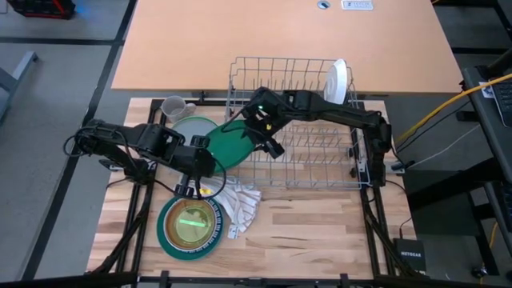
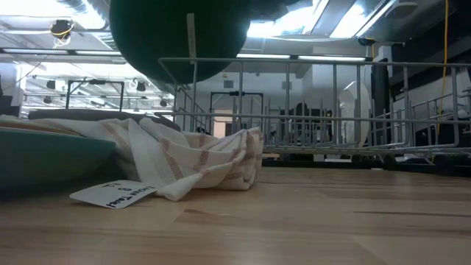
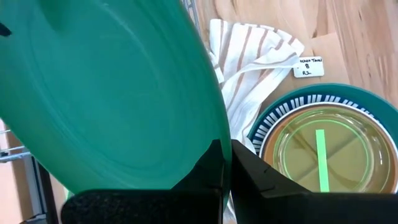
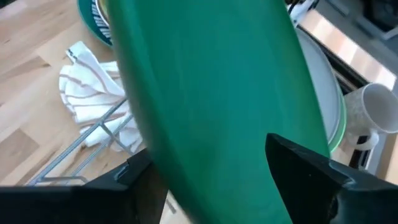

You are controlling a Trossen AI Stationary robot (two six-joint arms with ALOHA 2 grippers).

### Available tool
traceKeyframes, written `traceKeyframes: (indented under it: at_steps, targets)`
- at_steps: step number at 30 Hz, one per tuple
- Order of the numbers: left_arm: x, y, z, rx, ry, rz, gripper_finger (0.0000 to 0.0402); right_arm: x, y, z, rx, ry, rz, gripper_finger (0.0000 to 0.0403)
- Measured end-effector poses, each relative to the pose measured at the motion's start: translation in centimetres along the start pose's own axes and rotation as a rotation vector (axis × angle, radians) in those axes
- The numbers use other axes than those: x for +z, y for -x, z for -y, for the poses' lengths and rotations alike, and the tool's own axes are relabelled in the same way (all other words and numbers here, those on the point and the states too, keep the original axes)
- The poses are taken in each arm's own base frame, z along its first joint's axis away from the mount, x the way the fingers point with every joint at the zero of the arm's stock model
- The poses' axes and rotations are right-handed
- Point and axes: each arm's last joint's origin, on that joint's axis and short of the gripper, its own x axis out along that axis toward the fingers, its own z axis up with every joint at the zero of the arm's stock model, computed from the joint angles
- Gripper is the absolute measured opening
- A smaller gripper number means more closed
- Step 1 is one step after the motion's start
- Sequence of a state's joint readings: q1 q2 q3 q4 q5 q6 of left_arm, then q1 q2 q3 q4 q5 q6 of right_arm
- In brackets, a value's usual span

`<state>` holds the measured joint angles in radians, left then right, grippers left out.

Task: Sort dishes
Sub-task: Put the green plate into the dish rack

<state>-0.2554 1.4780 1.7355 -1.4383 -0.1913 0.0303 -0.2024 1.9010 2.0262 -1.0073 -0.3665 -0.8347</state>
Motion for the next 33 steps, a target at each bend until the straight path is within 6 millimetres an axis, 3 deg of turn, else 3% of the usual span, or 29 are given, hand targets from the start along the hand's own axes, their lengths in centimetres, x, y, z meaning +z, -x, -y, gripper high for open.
traceKeyframes:
  at_steps: [7,18,27,33]
  targets:
    - [0.1,0.0,0.0,0.0,-0.051,0.01,0.0,-0.3,-0.3,-0.2,0.03,0.069,-0.022,0.0234]
    - [-0.2,0.1,-0.3,0.068,-0.108,-0.013,0.001,-0.5,-0.1,-0.7,0.071,0.108,-0.053,0.0062]
    - [-0.1,0.3,-1.0,0.342,-0.041,-0.02,0.008,-0.7,0.3,-0.7,0.061,0.067,-0.095,0.0052]
    - [-0.2,0.3,-1.4,0.507,-0.141,-0.065,0.0139,-0.9,0.4,-0.5,-0.012,0.0,-0.169,0.005]
